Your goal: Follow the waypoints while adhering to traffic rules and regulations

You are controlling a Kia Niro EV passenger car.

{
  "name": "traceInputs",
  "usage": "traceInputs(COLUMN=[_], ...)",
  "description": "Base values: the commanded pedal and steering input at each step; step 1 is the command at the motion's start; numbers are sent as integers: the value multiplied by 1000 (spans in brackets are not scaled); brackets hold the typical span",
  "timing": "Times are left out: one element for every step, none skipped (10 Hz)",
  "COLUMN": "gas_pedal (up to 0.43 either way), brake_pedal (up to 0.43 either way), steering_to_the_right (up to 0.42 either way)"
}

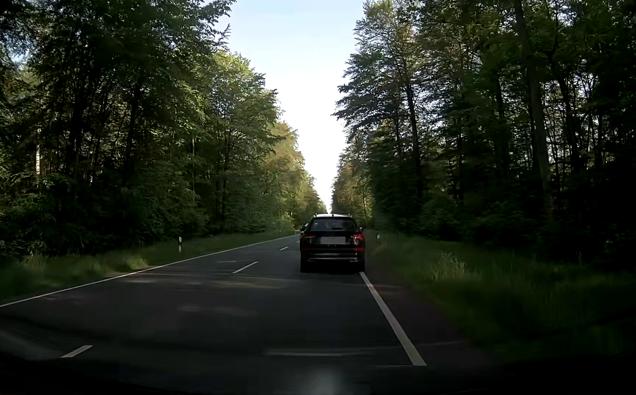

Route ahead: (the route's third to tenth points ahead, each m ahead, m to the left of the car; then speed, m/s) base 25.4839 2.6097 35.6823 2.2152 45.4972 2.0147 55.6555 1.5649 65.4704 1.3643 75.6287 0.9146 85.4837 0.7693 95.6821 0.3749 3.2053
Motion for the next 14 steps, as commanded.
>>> traceInputs(gas_pedal=[0,0,0,0,0,0,0,0,0,0,0,0,0,0], brake_pedal=[0,0,0,0,0,0,0,0,0,0,0,0,0,0], steering_to_the_right=[-5,-5,-4,-4,-2,0,1,1,1,0,0,0,0,0])
